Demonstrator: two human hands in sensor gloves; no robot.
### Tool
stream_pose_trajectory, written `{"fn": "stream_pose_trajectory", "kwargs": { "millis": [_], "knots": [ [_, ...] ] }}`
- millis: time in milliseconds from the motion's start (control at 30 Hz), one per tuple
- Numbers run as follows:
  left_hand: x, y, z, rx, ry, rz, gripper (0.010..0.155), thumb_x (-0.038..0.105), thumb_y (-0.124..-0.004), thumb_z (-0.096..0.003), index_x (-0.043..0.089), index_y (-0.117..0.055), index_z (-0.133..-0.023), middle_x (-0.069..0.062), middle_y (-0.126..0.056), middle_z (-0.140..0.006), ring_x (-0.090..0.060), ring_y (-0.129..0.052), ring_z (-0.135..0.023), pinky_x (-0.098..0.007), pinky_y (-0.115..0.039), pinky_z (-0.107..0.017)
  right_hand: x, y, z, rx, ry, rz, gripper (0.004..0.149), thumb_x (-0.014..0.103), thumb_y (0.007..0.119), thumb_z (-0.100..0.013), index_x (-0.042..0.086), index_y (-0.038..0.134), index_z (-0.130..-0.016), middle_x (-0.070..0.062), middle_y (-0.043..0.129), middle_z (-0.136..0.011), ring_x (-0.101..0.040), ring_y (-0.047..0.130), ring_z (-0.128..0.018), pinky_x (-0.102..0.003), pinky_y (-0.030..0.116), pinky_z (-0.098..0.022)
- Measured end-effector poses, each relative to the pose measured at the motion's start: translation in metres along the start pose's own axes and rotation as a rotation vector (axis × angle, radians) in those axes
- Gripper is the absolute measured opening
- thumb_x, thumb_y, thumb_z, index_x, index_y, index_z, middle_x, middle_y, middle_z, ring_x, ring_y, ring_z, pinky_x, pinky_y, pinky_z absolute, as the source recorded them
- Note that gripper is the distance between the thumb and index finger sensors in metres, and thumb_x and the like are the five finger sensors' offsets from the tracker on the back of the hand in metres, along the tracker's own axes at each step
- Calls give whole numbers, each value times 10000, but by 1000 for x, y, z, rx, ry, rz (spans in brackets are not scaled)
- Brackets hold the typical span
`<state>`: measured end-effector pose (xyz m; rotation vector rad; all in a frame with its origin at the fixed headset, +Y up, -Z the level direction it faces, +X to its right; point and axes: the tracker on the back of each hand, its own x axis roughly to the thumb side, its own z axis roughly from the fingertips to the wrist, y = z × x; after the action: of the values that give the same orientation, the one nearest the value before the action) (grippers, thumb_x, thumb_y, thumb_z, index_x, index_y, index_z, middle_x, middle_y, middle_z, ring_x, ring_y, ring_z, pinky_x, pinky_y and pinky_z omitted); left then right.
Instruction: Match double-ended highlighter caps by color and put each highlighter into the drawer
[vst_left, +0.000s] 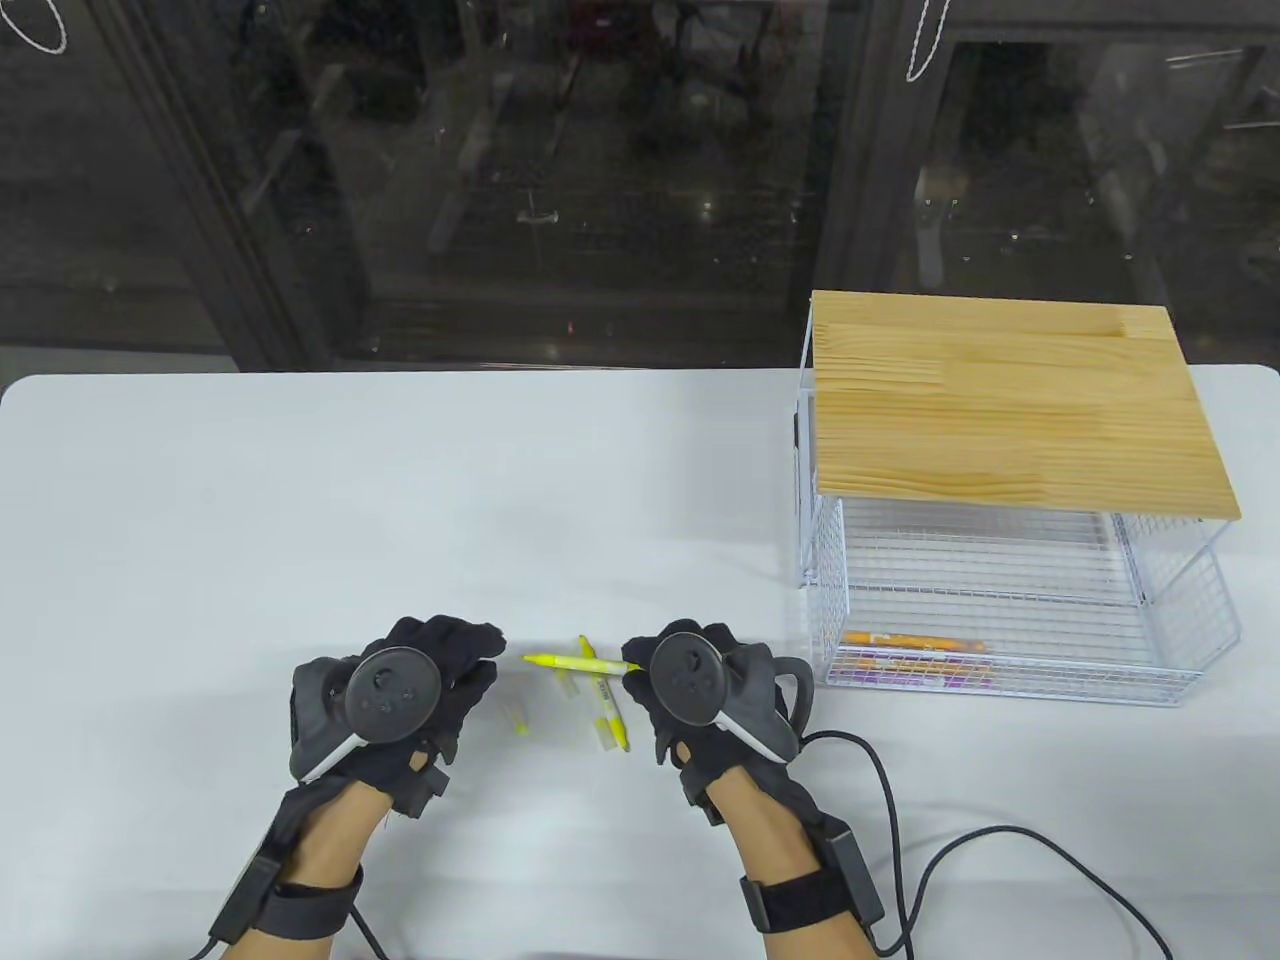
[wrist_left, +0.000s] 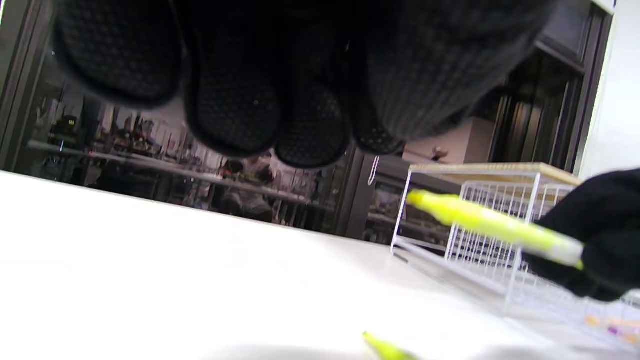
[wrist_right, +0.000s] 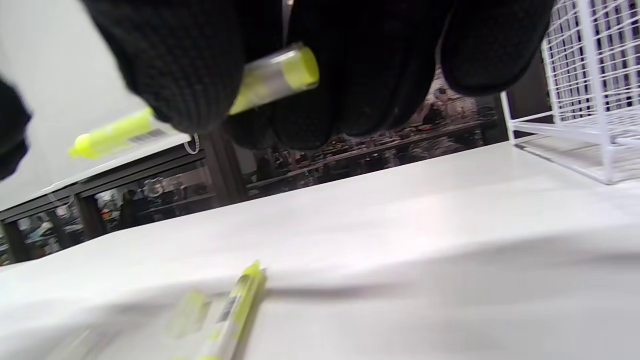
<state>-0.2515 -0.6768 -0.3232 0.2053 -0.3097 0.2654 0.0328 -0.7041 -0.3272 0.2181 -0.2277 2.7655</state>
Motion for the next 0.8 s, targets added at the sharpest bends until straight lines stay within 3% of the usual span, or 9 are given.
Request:
{"fn": "stream_pose_trajectory", "kwargs": {
  "millis": [367, 533, 800],
  "knots": [
    [4, -54, -12, -345, -83, -141, 473, 373, -905, -368, 397, -891, -840, 25, -925, -879, -296, -914, -750, -547, -824, -502, -16, -3, -2, -22, 63, -25, 418, 416, 867, -399, 330, 919, -806, -28, 936, -754, -288, 933, -605, -543, 752, -534],
    [13, -71, -13, -410, -120, -224, 520, 385, -913, -359, 421, -855, -874, 11, -844, -964, -320, -815, -844, -567, -779, -544, -16, -3, -1, -24, 67, -21, 420, 422, 867, -399, 331, 922, -805, -28, 941, -752, -288, 938, -602, -539, 758, -527],
    [19, -84, -14, -406, -127, -322, 533, 418, -927, -345, 426, -842, -872, 12, -835, -966, -326, -778, -866, -568, -763, -555, -16, -4, -1, -24, 72, -26, 418, 426, 868, -403, 327, 925, -804, -28, 947, -746, -287, 943, -596, -537, 762, -523]
  ]
}}
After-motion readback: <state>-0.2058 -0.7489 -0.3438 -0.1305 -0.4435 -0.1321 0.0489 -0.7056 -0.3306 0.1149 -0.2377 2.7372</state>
